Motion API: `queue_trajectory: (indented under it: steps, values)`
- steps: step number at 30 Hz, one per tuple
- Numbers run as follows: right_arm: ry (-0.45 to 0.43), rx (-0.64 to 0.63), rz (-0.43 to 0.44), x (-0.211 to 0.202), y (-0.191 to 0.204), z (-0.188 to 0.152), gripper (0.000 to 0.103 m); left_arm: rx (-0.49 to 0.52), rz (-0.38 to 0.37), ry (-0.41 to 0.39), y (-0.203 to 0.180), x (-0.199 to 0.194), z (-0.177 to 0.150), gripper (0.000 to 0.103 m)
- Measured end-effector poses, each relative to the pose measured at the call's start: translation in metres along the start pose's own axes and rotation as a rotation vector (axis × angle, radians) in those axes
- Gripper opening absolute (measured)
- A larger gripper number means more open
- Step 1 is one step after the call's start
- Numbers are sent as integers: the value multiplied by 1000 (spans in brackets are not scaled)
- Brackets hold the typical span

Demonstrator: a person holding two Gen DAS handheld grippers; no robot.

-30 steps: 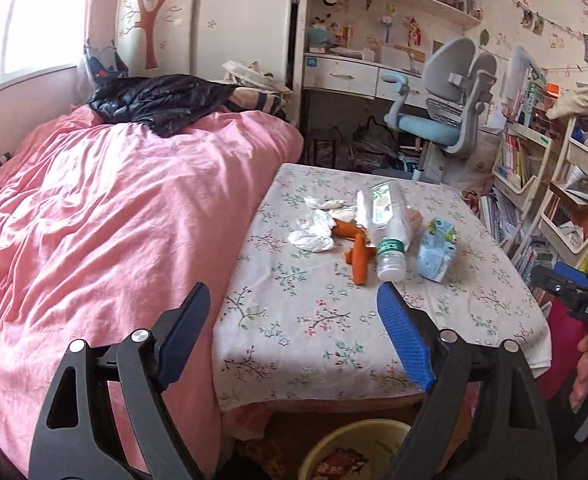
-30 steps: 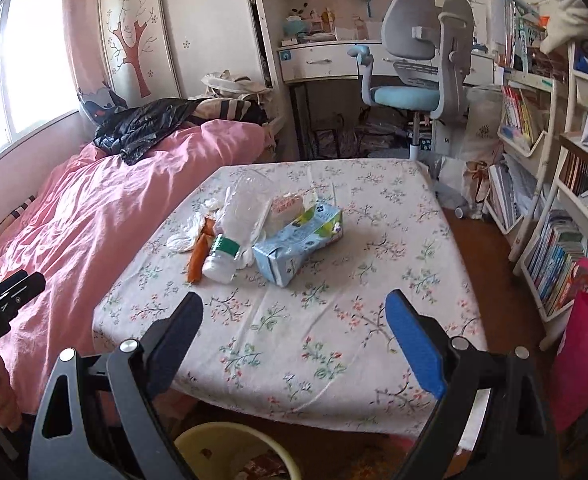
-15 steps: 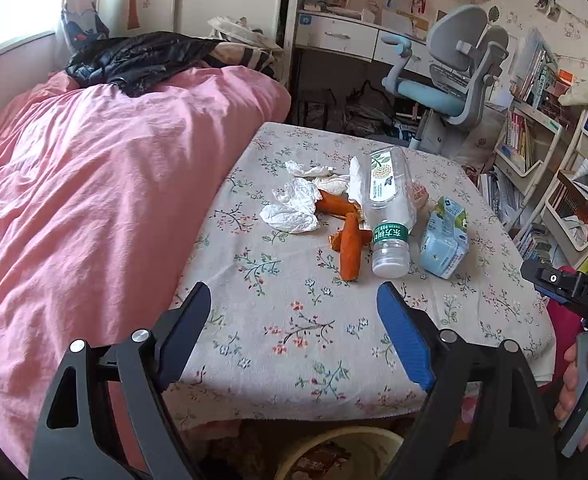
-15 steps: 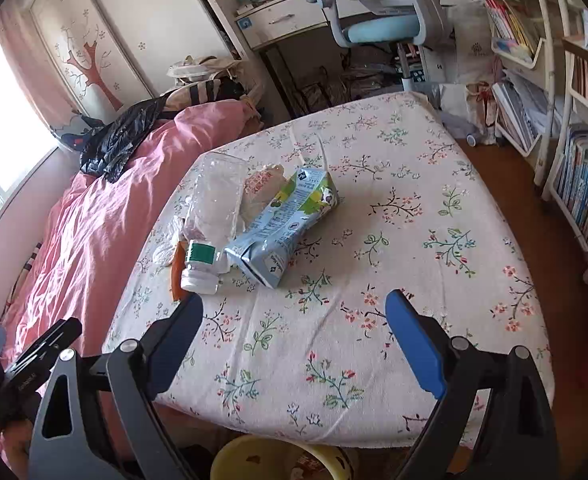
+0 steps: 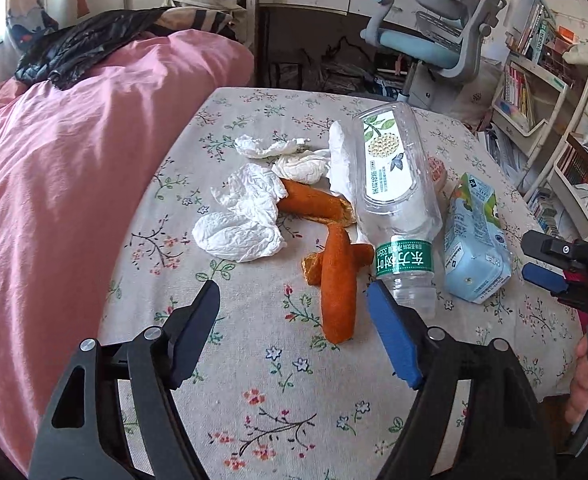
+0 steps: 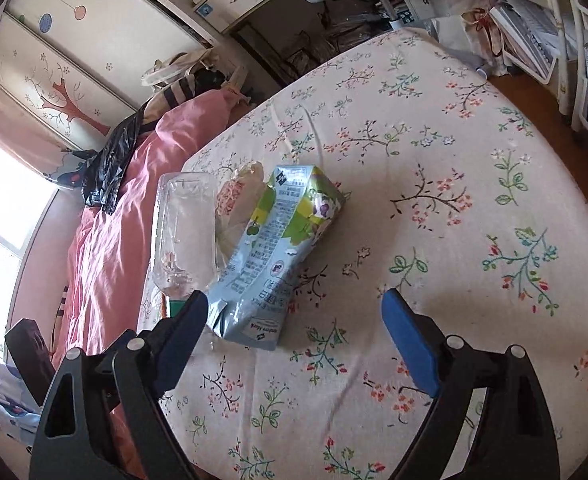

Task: Collect trash
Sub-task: 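Move both open tools back over the table items, then grasp the blue milk carton with right while left grasps the orange carrot piece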

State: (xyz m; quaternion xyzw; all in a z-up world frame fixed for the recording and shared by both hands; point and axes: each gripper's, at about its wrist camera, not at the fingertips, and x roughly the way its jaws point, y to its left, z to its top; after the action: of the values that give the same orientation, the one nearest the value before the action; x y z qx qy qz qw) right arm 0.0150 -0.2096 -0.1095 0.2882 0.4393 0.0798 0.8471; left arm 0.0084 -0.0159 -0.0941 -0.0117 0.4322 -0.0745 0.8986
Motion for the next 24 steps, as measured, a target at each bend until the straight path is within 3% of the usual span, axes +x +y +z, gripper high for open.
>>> queue_trajectory:
  steps: [4,7,10,12,14,19,24]
  values:
    - [29,-17,15,16,7,6,82,15,-15,28,-3,15,5,73]
    - [43,-17,18,28,9,11,77,25,-21,57,-3,27,7,67]
    - [41,-6,31,37,9,15,73,28,-51,85,-3,37,6,53]
    - [43,18,55,42,7,17,63,37,-58,78,-3,38,6,42]
    - [52,44,76,46,3,18,40,31,-87,87,-1,39,7,20]
    - [-7,7,85,28,9,19,39,0,-122,63,8,27,12,19]
    - [-95,-63,32,2,18,22,39,-42,-143,12,17,3,16,19]
